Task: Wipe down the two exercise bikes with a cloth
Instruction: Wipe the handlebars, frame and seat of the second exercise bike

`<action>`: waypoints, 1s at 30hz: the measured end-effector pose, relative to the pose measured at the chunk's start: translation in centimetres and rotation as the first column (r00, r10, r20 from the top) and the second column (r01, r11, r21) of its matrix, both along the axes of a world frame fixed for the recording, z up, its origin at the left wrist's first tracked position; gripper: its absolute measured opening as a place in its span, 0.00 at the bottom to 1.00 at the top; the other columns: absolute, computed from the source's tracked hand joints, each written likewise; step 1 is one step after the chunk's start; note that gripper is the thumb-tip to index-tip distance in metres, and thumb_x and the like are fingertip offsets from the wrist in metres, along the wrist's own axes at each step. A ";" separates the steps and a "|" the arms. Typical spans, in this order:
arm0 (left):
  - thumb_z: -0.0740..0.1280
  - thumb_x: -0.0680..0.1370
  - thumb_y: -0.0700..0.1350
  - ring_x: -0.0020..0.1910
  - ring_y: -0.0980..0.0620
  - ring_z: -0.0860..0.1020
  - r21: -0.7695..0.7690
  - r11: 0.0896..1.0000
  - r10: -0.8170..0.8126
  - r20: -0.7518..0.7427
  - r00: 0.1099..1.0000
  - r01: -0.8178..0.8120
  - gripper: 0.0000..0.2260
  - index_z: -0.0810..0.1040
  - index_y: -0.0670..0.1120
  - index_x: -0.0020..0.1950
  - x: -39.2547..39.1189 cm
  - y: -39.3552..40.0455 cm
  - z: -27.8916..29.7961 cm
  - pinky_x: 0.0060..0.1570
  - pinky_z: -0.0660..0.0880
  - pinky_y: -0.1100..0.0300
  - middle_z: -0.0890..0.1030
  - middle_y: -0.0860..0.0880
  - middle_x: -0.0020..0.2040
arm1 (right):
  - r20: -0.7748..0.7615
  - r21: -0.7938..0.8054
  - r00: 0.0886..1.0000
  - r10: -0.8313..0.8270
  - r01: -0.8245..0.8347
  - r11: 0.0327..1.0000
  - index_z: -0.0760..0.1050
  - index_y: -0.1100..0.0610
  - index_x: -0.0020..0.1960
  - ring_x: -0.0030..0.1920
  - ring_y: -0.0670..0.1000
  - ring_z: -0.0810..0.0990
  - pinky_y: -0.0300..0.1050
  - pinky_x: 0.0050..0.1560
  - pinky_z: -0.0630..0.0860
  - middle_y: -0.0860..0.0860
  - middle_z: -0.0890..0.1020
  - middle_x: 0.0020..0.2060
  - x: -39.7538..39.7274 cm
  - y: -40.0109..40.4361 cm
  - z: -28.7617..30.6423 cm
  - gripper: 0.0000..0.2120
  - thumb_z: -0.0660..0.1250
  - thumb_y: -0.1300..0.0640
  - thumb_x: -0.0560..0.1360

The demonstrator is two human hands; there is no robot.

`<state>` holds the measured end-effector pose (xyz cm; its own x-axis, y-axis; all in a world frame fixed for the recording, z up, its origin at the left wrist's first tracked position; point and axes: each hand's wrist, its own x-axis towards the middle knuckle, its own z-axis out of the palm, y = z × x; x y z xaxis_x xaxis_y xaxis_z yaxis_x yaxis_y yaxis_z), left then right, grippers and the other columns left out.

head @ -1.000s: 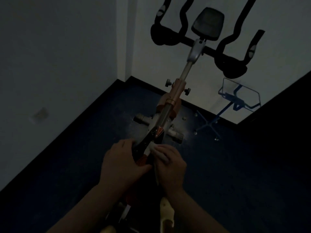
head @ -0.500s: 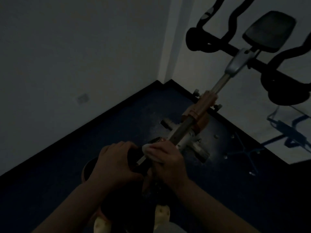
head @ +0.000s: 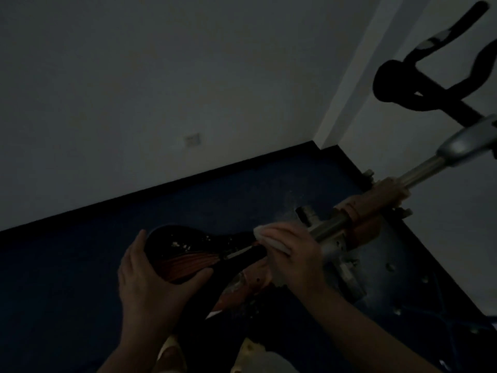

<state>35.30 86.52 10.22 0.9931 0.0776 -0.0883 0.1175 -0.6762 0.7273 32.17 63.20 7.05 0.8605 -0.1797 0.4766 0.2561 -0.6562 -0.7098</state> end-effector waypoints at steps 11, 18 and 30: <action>0.80 0.54 0.56 0.68 0.50 0.63 -0.180 0.981 0.067 -0.044 0.997 -0.074 0.51 0.57 0.58 0.72 -0.9 0.7 -1.3 0.65 0.67 0.46 0.60 0.55 0.69 | -0.216 0.061 0.852 0.477 -0.476 0.877 0.85 0.56 0.46 0.51 0.45 0.82 0.41 0.52 0.78 0.48 0.85 0.48 4.1 -3.3 2.3 0.05 0.73 0.57 0.71; 0.79 0.52 0.59 0.68 0.50 0.63 -0.191 0.975 0.111 -0.025 0.993 -0.114 0.49 0.59 0.60 0.69 -1.0 0.6 -1.6 0.64 0.68 0.44 0.60 0.55 0.68 | -0.299 0.129 0.757 0.581 -0.572 0.810 0.84 0.59 0.47 0.50 0.45 0.83 0.37 0.53 0.77 0.52 0.85 0.47 7.9 0.2 2.6 0.06 0.74 0.63 0.69; 0.74 0.49 0.67 0.65 0.53 0.65 -0.234 0.960 0.151 -0.022 0.988 -0.152 0.52 0.60 0.59 0.69 -1.1 0.6 -1.9 0.63 0.69 0.50 0.62 0.56 0.66 | -0.296 0.175 0.695 0.655 -0.634 0.753 0.84 0.55 0.44 0.49 0.45 0.83 0.38 0.53 0.77 0.49 0.85 0.46 8.7 3.0 3.1 0.05 0.75 0.61 0.69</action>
<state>34.25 87.09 8.37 0.9708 0.2041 -0.1258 0.2086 -0.4607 0.8627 40.86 66.21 10.16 0.8735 0.4594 0.1611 0.3544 -0.3732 -0.8574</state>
